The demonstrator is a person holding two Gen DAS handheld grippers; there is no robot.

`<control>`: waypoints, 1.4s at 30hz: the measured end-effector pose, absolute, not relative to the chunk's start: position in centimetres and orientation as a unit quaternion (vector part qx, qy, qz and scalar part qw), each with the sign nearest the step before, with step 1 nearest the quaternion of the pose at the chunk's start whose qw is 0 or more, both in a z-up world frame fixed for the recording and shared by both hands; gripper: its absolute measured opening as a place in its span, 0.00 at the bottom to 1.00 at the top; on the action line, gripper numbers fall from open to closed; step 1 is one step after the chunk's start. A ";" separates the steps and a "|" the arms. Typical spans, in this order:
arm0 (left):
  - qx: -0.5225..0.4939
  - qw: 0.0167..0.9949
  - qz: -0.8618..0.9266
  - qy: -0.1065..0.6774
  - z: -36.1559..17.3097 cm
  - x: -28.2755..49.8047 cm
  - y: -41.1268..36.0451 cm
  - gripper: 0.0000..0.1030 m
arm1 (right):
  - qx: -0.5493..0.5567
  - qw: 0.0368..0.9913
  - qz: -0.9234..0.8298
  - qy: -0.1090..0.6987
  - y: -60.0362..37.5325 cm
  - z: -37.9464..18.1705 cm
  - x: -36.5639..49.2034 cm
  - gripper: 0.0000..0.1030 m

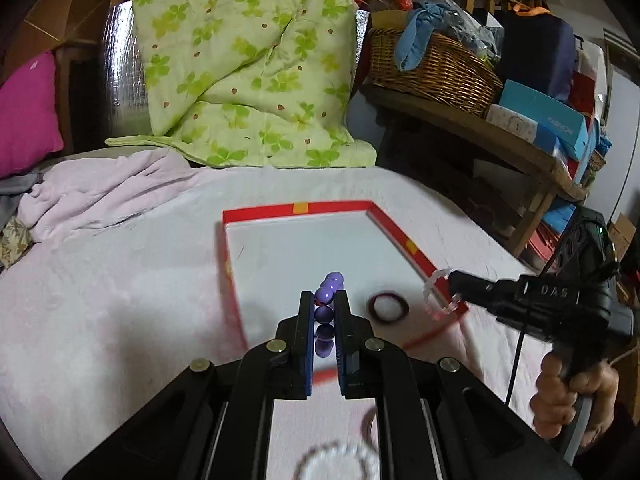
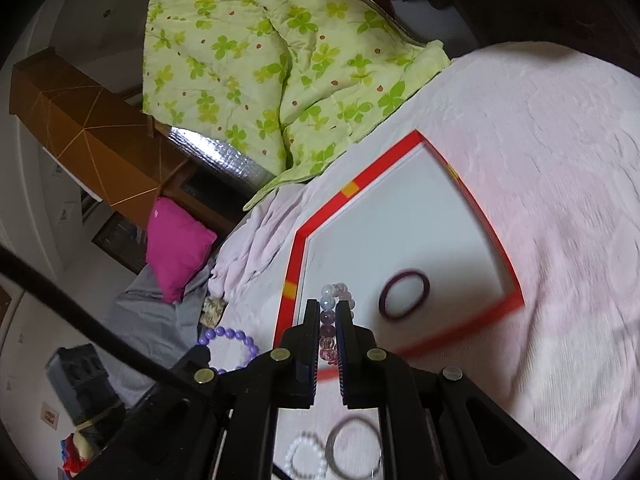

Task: Organize jewelry
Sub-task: 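Lower both bracelets into the red box and open both tools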

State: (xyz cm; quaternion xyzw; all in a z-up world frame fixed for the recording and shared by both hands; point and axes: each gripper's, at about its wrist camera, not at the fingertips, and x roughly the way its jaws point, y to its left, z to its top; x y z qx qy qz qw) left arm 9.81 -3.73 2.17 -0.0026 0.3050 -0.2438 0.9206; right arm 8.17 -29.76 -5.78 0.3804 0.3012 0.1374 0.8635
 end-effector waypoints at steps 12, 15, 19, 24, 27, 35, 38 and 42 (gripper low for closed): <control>-0.003 0.903 -0.222 0.368 -2.7 18.1 -7.5 0.09 | 0.370 0.852 0.125 0.347 -28.5 -7.3 17.8 0.09; 0.012 0.899 -0.211 0.383 -3.5 19.3 -7.9 0.09 | 0.368 0.845 0.120 0.368 -28.3 -7.8 19.7 0.09; 0.031 0.897 -0.204 0.392 -4.0 20.0 -8.0 0.09 | 0.359 0.841 0.111 0.390 -27.9 -8.6 21.4 0.09; 0.045 0.893 -0.189 0.405 -4.4 20.2 -8.1 0.09 | 0.346 0.840 0.085 0.409 -27.9 -9.4 22.3 0.10; 0.065 0.896 -0.181 0.400 -3.9 19.7 -8.3 0.11 | 0.346 0.839 0.065 0.416 -28.3 -9.6 22.2 0.10; 0.081 0.917 -0.163 0.355 -0.9 16.9 -7.2 0.45 | 0.341 0.857 0.046 0.384 -30.0 -6.8 19.4 0.16; 0.087 0.922 -0.148 0.347 -0.3 15.3 -6.4 0.61 | 0.340 0.862 0.051 0.374 -30.3 -5.3 17.3 0.16; 0.097 0.922 -0.132 0.350 -0.4 13.0 -5.3 0.65 | 0.326 0.872 0.050 0.361 -30.4 -3.6 14.2 0.20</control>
